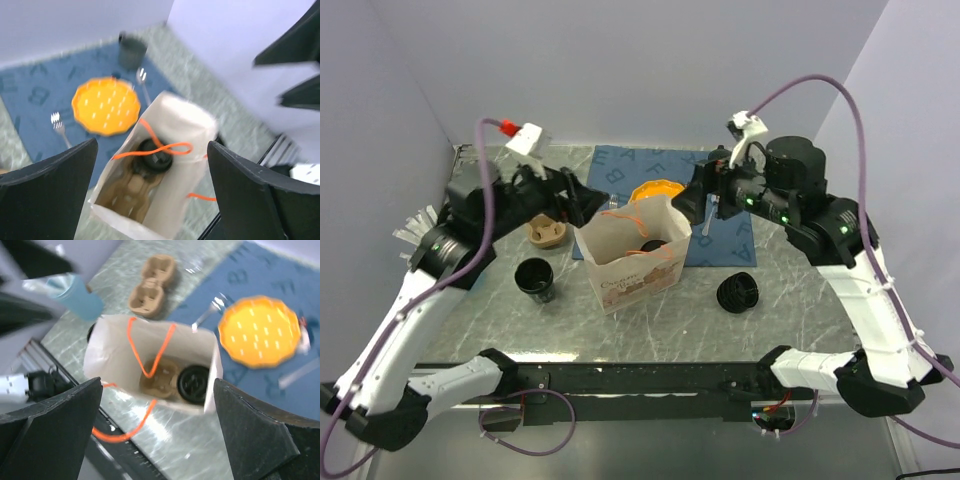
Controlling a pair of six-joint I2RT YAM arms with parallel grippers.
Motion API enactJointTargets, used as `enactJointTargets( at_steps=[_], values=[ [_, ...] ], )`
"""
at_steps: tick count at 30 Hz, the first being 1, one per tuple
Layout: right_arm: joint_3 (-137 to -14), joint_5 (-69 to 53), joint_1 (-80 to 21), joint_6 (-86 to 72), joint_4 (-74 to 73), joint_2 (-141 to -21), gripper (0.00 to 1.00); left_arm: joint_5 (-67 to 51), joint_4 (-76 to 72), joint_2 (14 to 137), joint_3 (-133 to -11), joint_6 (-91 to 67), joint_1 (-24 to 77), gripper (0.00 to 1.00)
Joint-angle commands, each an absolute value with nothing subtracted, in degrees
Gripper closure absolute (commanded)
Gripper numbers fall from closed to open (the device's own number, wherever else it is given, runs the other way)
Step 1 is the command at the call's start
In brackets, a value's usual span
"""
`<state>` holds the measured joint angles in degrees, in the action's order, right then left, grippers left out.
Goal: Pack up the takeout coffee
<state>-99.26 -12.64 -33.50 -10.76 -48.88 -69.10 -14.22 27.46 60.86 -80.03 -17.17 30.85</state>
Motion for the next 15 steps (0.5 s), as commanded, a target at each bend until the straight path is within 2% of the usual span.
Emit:
enactJointTargets(
  at_steps=[1,5,10,15],
  values=[
    [-102.7,-3.9,-33.5,-20.2,-56.5,-65.8,0.0,-12.5,19.9,55.3,-78.7,-23.9,31.1,0.03],
    [-103.2,-1.5,-33.5,-23.4,-58.6,-64.3,0.0,-9.4,18.7,51.5,-74.8,-28.3,31.1,0.03],
    [-98.3,-1.7,-33.5,-24.0,-54.1,-61.0,0.0,-7.4,19.2,48.1,-72.2,-29.2,31.1,0.03],
    [-98.4,-1.2,-33.5,-24.3,-53.3,-60.4,0.0,-6.6,18.5,45.6,-69.1,-31.4,31.1,0.03]
  ],
)
